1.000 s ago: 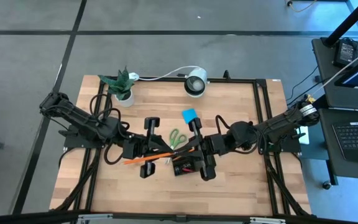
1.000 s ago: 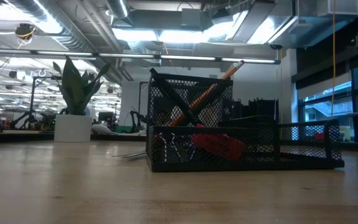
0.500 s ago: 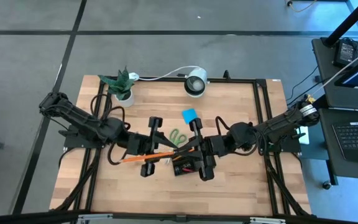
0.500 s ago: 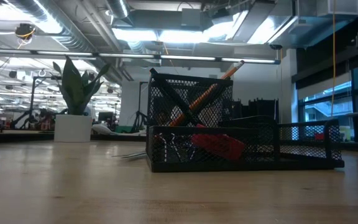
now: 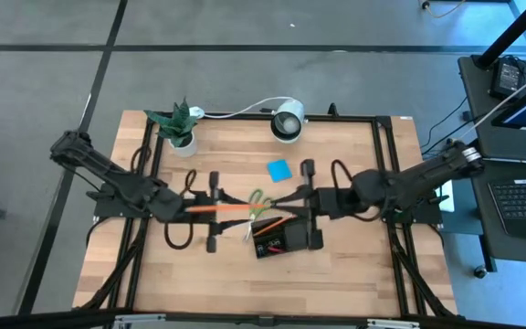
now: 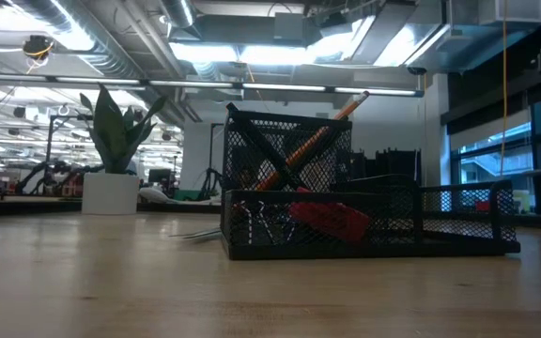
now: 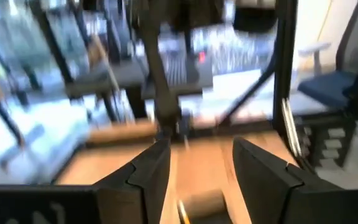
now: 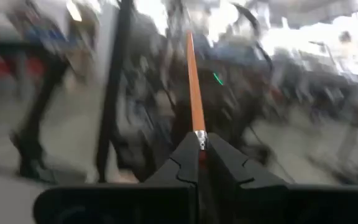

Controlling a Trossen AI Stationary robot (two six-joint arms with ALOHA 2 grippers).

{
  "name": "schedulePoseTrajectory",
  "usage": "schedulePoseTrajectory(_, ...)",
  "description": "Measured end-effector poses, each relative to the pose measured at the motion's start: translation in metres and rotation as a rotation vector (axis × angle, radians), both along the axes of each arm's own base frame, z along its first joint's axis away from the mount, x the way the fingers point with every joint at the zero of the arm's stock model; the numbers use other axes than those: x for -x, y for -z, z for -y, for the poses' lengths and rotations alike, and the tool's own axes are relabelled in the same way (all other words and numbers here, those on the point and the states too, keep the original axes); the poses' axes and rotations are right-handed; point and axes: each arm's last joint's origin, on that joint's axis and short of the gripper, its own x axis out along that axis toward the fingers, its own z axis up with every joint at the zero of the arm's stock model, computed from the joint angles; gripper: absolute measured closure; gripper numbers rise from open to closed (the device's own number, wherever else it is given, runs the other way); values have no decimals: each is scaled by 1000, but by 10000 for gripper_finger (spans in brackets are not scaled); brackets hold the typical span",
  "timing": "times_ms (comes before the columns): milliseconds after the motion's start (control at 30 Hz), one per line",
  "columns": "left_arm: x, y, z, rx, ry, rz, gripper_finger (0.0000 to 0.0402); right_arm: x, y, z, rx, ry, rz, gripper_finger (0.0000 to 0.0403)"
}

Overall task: Pick and place office supplies into organizer
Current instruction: Put the pencil into the desk organizer

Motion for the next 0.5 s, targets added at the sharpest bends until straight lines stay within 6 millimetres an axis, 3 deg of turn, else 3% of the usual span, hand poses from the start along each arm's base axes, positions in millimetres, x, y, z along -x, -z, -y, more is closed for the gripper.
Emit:
schedulePoseTrajectory(333, 50, 24, 0, 358, -51, -374, 236, 63, -20, 22, -55, 73, -599, 382)
schedulePoseTrajectory(500, 60, 34, -2, 474, -93, -503, 241, 73, -17, 28, -159, 111, -855, 382)
